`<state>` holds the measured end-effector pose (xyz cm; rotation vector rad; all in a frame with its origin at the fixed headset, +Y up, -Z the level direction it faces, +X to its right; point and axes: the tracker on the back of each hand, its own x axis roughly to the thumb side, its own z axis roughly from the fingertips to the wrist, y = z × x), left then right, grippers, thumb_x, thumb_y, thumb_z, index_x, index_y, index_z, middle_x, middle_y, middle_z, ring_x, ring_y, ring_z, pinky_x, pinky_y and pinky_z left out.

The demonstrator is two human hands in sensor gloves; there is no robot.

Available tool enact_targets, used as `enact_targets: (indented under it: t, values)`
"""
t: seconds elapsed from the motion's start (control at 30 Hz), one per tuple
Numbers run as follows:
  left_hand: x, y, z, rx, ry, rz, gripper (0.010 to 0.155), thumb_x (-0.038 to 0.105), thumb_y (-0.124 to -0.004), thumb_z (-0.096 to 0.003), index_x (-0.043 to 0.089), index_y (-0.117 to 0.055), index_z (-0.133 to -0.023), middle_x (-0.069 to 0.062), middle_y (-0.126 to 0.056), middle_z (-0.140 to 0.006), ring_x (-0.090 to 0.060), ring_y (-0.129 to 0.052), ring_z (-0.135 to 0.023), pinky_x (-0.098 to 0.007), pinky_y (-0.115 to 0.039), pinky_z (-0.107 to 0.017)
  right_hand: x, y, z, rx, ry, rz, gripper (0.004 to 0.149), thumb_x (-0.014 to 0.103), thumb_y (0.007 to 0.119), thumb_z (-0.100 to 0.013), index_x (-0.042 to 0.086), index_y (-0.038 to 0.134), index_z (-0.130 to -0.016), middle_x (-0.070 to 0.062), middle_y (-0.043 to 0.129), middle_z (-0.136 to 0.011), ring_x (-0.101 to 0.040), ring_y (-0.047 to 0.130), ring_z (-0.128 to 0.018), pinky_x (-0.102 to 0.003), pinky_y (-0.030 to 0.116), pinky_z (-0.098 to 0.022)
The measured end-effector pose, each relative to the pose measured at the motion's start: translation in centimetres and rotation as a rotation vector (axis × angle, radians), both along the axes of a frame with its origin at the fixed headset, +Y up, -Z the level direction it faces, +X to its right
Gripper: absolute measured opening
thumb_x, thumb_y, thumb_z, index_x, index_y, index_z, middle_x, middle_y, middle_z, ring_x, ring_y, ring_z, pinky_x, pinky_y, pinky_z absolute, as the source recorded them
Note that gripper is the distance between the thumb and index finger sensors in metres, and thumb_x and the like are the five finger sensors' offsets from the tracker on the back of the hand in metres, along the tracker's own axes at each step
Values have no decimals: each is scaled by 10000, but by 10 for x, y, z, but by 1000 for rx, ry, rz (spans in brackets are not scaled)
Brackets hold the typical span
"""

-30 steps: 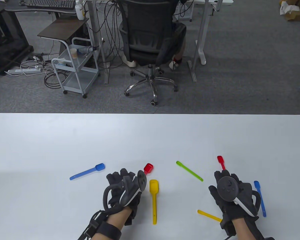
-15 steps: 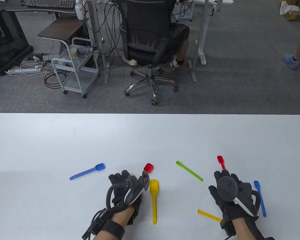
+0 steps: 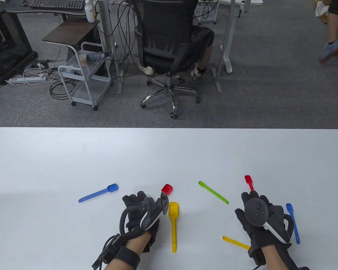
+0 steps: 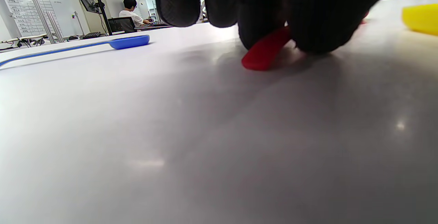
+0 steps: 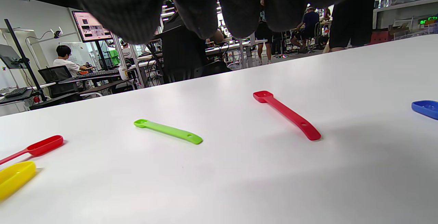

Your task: Nest measuring spoons

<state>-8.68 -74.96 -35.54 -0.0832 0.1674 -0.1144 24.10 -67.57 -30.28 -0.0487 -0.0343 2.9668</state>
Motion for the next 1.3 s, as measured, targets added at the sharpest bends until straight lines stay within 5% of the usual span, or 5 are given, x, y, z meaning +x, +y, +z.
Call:
enact_targets:
  t: [0.77,1.3]
  values:
    - [6,14,8,51,-26,10,478,446,-948,-412,106,-971,-747,-62,-740,-1135,-434,-804,-1065,-640,-498,-818,-1,-1,0,0,2,5,660,463,716,-526,149,641,-1101,-239,609,-1202,-573,629,-1014,-665,555,-691]
    - [22,35,33,109,-76,24,491,462,-958,-399,71,-985,-696,-82,-754,-1119,-447,-817,-1043,-646,-505,-802,-2,-1,1,6,6,6,662,464,716,-525,149,640,-1102,-235,610,-1202,-575,629,-1013,-667,556,-689]
